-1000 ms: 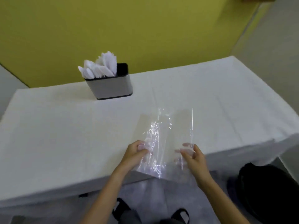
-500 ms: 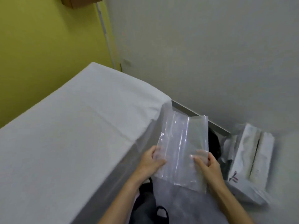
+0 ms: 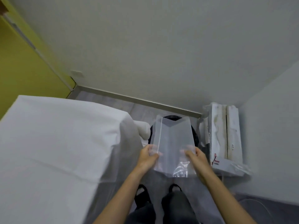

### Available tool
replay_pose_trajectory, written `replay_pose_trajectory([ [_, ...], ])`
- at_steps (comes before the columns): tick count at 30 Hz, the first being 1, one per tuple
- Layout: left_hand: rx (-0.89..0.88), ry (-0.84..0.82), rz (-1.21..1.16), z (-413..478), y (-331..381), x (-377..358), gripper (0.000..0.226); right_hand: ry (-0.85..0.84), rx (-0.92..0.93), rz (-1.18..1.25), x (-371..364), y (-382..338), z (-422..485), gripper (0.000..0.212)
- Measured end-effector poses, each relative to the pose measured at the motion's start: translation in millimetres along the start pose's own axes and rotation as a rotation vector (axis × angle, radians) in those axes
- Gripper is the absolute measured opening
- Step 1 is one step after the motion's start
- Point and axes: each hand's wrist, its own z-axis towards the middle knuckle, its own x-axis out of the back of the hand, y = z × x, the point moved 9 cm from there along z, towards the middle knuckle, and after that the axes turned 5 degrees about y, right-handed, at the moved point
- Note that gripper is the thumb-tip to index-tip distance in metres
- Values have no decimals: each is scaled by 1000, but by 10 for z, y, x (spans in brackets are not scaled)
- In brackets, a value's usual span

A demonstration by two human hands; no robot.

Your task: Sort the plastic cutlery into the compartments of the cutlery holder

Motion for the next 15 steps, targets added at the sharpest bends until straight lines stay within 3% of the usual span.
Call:
replay_pose_trajectory([
  [10, 331, -4, 17, 612, -110, -716, 20, -37, -272, -118, 351, 342, 1056, 15],
  [13, 392, 66, 1, 877, -158, -818, 25, -67, -305, -133, 399, 376, 1402, 23],
  [15, 399, 112, -7, 1066, -200, -858, 14, -86, -383, -102, 399, 432, 1593, 32],
])
